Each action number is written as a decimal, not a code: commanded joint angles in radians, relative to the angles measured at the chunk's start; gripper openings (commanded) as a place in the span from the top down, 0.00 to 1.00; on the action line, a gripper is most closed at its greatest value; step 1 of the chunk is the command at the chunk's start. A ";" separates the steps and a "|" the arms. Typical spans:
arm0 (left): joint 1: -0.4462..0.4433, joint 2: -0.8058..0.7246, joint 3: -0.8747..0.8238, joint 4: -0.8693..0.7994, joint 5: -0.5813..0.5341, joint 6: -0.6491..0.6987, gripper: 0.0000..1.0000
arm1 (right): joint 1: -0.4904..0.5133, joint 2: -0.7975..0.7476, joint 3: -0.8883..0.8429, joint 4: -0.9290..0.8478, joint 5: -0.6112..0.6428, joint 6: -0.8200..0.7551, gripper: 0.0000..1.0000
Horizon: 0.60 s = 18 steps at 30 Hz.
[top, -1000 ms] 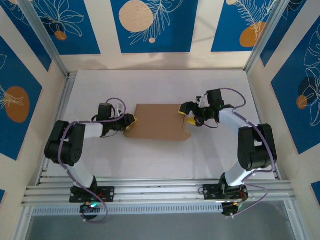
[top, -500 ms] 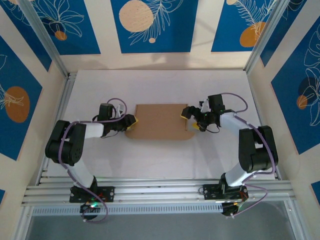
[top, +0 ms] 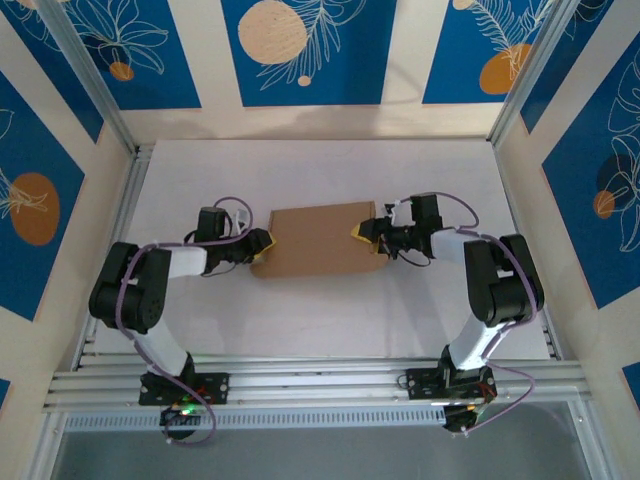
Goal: Fold the paper box
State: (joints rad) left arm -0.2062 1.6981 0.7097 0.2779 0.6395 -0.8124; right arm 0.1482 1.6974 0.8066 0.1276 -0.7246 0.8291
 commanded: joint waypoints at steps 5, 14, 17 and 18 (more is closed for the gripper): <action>0.042 -0.268 0.093 -0.560 -0.067 0.096 0.51 | -0.086 -0.123 0.052 0.034 -0.110 0.110 0.68; 0.035 -0.566 0.361 -0.964 -0.353 0.453 0.45 | -0.112 -0.189 0.170 -0.038 -0.079 0.159 0.69; -0.070 -0.617 0.386 -1.008 -0.547 0.627 0.45 | -0.104 -0.184 0.210 -0.048 -0.085 0.177 0.70; -0.122 -0.642 0.369 -0.990 -0.629 0.695 0.45 | -0.104 -0.185 0.224 -0.056 -0.085 0.181 0.70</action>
State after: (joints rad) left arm -0.2462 1.0798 1.0859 -0.5835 0.2413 -0.3538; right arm 0.0380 1.5208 0.9863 0.1127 -0.7864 0.9798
